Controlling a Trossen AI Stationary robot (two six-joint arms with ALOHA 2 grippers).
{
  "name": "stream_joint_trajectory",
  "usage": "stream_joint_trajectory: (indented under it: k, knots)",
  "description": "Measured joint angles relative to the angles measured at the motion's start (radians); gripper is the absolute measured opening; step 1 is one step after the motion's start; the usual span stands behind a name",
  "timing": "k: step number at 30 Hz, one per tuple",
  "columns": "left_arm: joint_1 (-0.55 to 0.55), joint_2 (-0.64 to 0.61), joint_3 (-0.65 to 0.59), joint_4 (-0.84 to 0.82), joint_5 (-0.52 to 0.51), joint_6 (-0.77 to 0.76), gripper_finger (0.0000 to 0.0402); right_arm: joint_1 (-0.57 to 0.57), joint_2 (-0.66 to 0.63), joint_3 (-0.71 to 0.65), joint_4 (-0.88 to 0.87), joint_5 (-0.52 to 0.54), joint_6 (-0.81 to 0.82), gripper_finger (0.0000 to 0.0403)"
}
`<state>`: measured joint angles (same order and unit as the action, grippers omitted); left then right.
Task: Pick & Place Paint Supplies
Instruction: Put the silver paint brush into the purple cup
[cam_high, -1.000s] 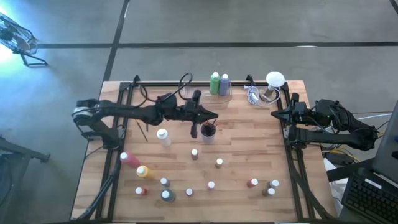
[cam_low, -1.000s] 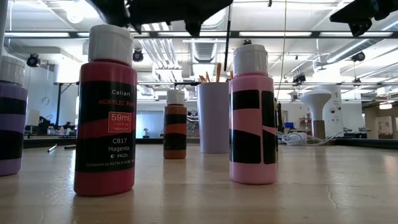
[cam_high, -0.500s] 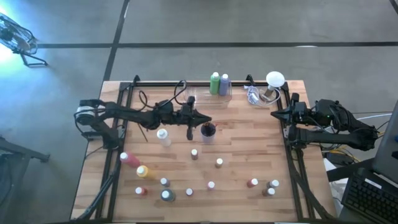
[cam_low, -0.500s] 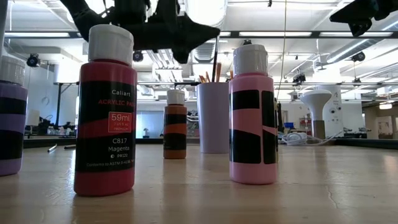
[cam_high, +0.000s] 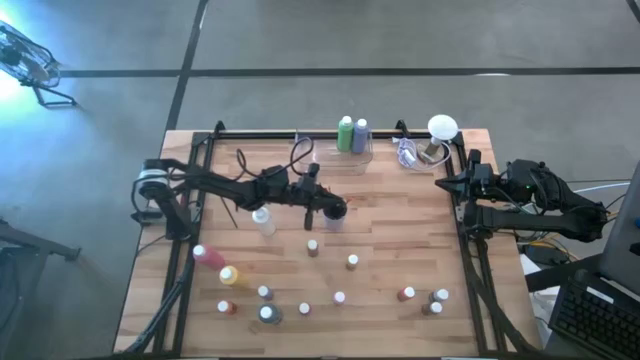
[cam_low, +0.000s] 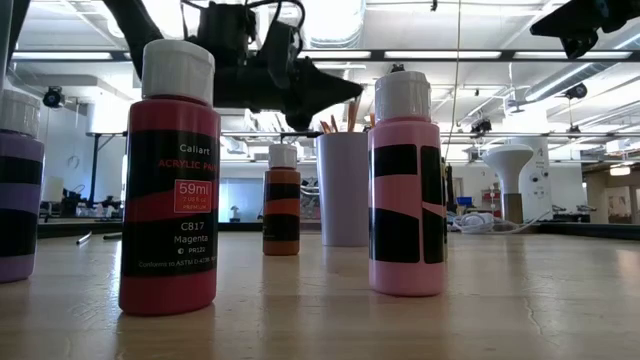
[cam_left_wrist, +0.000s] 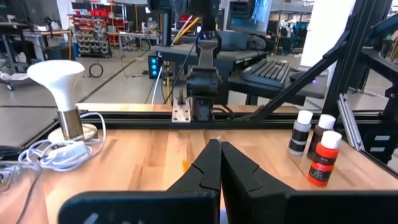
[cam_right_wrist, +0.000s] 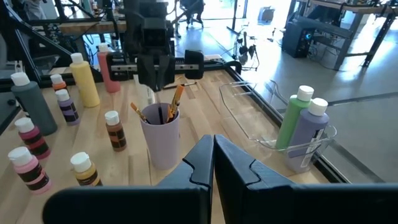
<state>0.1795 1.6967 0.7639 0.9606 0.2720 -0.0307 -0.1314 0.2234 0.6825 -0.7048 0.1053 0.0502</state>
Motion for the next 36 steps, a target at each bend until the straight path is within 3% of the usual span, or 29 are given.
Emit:
stream_joint_trajectory:
  k: [14,27,36]
  knots:
    - [0.003,0.023,0.0,-0.051,0.0,-0.003,0.0003,0.0,0.0,0.0,0.0,0.0,0.0,0.0008]
    - [0.006,-0.014,0.002,-0.126,-0.011,-0.041,0.0107,0.0,0.0,0.0,0.0,0.0,0.0,0.0008]
    - [0.011,-0.207,0.044,-0.426,-0.012,0.012,0.0137,0.0,0.0,0.0,0.0,0.0,0.0,0.0008]
